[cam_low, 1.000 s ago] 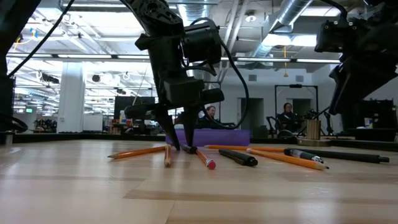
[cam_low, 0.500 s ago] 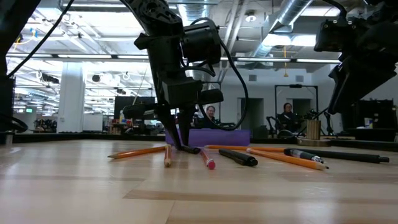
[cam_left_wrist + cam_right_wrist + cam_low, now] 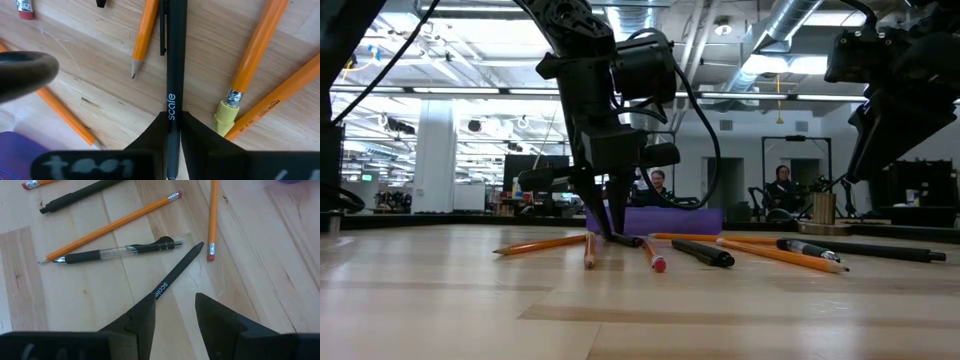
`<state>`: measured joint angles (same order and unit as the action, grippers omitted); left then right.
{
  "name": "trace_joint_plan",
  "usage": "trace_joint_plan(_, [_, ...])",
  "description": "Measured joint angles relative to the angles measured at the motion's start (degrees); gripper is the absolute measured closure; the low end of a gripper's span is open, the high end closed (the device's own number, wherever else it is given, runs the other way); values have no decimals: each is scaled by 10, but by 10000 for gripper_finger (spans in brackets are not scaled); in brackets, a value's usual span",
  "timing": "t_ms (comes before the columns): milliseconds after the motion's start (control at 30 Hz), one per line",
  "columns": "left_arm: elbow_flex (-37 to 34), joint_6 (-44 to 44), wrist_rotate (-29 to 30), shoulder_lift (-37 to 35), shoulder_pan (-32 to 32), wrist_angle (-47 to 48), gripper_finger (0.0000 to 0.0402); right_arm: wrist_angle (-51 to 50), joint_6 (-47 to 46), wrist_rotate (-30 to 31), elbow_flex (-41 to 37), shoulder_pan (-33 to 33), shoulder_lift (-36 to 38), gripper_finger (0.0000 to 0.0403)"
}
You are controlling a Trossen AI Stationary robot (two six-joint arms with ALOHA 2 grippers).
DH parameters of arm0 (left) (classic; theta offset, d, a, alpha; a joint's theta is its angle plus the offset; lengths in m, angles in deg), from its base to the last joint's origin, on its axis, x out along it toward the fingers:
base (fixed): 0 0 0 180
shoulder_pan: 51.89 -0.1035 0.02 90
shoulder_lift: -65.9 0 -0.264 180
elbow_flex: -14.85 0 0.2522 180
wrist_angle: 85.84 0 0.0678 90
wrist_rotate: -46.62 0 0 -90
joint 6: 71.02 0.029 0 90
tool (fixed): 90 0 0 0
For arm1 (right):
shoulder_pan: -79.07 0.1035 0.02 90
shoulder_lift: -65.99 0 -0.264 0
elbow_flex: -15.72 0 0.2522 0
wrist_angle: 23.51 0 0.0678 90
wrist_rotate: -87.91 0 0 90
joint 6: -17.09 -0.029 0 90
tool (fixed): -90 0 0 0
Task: Pick & place school supplies into a supply box
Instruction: Put the black pen into the violet supply box
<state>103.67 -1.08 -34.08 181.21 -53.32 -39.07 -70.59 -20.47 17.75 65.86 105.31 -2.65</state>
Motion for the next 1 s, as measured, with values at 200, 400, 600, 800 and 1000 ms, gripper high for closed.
trace_joint_plan(200, [18, -17, 2, 3, 0, 25, 378, 3, 0, 0, 0, 0, 0, 270])
trace_joint_plan(400, [31, -31, 23, 4, -1, 41, 378, 8, 0, 0, 0, 0, 0, 269])
trace_joint_plan(600, [32, -53, 30, 3, 6, 71, 377, 8, 0, 0, 0, 0, 0, 270])
trace_joint_plan(800, [32, -98, 31, 2, 15, 112, 377, 8, 0, 0, 0, 0, 0, 270])
trace_joint_plan(1000, [33, -112, 31, -19, 19, 126, 385, 8, 0, 0, 0, 0, 0, 269])
